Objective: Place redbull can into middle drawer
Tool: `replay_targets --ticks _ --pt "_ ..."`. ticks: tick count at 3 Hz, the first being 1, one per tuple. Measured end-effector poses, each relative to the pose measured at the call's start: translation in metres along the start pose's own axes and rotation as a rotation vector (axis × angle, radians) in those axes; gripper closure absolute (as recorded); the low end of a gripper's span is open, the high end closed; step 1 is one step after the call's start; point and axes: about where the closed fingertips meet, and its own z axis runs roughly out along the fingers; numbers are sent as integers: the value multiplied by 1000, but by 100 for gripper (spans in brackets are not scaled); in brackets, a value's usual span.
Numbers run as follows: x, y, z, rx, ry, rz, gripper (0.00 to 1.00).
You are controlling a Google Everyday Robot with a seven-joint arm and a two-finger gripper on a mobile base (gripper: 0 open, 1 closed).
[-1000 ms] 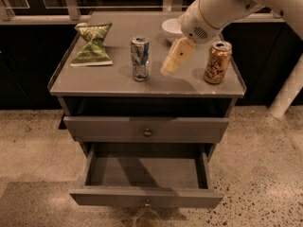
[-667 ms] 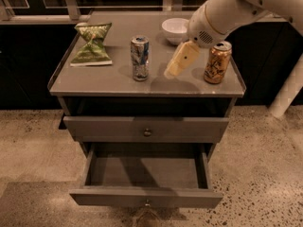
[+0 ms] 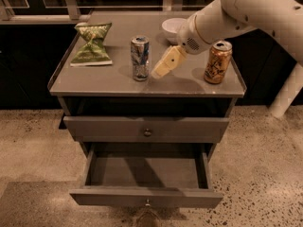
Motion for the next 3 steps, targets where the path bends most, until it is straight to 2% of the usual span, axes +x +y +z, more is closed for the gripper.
replay_targets --ticks 1,3 --pt "-10 -7 25 0 -68 31 0" --pt "-18 -10 64 -30 -140 85 0"
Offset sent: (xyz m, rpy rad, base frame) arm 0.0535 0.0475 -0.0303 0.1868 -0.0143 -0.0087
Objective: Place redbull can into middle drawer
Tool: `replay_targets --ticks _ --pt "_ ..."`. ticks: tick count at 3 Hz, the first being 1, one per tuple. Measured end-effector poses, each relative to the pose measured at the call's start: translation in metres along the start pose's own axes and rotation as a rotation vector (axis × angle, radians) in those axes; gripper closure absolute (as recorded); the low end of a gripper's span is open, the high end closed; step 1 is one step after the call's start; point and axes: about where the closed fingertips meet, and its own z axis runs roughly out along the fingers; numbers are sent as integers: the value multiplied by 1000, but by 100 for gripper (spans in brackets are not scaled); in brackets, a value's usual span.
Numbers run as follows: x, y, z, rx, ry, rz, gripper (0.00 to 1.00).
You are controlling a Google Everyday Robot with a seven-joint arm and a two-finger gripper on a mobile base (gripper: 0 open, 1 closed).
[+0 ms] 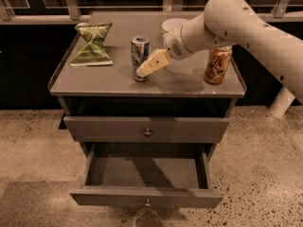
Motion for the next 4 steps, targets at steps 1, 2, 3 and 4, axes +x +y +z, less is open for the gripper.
replay_targets --ticks 1,2,3,4 --pt "-2 2 13 -17 -23 24 0" --pt "-6 6 27 -42 -39 36 0" --pt "-11 12 41 -74 -46 39 0" --pt "-11 12 41 -75 -46 39 19"
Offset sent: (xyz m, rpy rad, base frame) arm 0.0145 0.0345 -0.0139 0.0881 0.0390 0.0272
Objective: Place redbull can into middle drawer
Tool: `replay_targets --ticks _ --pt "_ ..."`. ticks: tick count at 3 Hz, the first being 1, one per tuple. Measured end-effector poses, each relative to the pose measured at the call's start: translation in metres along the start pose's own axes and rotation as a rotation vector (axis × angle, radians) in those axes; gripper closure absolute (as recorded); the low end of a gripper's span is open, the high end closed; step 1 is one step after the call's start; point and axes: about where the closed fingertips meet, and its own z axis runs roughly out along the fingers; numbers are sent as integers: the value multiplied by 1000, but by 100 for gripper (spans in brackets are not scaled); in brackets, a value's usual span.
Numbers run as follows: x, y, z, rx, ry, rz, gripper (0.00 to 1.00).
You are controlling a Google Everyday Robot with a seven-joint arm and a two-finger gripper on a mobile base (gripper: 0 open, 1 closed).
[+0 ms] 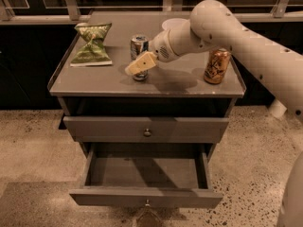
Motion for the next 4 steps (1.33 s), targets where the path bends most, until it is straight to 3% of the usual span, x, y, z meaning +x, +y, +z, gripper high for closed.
replay_targets --ticks 3,4 --pt "0 0 0 0 0 0 89" --pt "7 8 -16 -13 25 4 100"
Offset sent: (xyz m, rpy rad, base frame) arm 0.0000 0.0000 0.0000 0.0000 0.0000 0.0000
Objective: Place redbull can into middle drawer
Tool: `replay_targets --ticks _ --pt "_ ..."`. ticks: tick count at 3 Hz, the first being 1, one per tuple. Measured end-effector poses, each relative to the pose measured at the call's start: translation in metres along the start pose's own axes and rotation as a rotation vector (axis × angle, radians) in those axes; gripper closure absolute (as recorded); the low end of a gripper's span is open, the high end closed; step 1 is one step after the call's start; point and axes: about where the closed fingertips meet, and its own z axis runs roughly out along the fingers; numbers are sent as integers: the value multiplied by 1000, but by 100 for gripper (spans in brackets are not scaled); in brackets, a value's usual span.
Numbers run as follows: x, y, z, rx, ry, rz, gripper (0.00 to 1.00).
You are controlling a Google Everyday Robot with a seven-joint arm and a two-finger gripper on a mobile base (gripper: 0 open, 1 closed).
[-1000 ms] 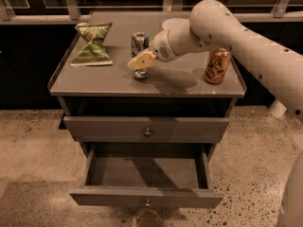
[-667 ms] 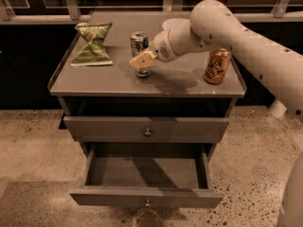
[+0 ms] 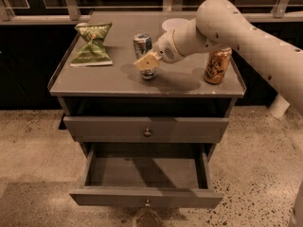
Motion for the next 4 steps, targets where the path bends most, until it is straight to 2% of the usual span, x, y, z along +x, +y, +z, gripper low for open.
replay_targets --ticks 1,2,3,4 --pt "-1 24 -32 12 -56 6 100" --pt "5 53 -64 47 -141 31 100" --pt "16 95 -66 79 -258 68 100" --pt "38 135 -66 126 -314 156 100"
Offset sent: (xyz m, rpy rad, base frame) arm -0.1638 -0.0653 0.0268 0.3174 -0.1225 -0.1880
